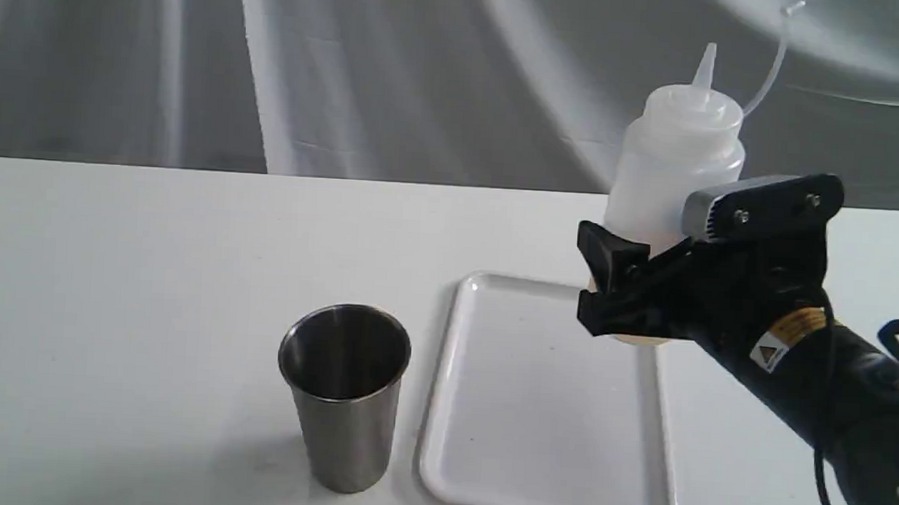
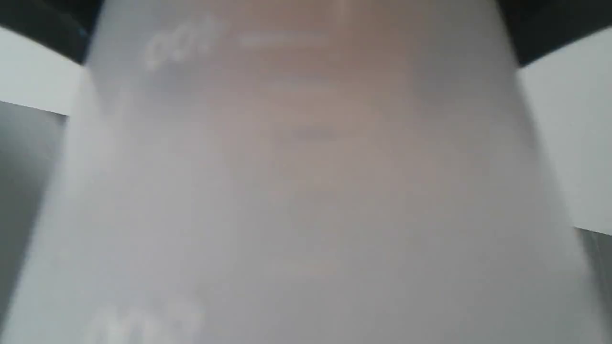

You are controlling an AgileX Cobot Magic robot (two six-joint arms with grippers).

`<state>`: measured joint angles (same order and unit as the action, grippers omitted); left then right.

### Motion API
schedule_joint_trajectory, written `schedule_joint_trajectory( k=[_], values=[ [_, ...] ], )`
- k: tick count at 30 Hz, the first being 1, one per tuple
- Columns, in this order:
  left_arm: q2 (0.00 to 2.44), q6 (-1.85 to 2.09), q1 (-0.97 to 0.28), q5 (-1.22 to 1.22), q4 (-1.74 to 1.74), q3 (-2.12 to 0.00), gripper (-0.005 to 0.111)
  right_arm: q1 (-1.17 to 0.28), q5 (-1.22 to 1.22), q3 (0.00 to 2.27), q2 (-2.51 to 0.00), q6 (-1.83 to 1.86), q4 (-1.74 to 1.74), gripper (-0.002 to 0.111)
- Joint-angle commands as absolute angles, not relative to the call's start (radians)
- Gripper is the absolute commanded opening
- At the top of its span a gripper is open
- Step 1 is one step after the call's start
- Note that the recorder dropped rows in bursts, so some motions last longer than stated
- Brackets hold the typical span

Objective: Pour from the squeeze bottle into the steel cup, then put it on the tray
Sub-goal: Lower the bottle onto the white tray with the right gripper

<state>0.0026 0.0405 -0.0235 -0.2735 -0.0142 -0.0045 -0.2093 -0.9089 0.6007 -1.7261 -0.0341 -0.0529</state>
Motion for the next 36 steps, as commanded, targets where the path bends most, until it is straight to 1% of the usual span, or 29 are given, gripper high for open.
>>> schedule_joint_trajectory(
  k=[1, 10, 16, 23, 36],
  values=[
    [0.000, 0.034, -0.022, -0.266, -0.015, 0.000, 0.000, -0.211, -1.089, 0.617, -1.805, -0.072, -0.091, 0.000],
    [0.000, 0.037, -0.022, -0.266, -0.015, 0.000, 0.000, -0.259, -1.084, 0.737, -1.959, -0.087, -0.113, 0.000],
    [0.000, 0.037, -0.022, -0.266, -0.015, 0.000, 0.000, -0.259, -1.088, 0.801, -2.051, -0.087, -0.131, 0.000],
    [0.000, 0.035, -0.022, -0.266, -0.015, 0.000, 0.000, -0.259, -1.164, 0.817, -2.137, -0.087, -0.129, 0.000],
    [0.000, 0.037, -0.022, -0.266, -0.015, 0.000, 0.000, -0.259, -1.200, 0.817, -2.219, -0.087, -0.129, 0.000]
  ],
)
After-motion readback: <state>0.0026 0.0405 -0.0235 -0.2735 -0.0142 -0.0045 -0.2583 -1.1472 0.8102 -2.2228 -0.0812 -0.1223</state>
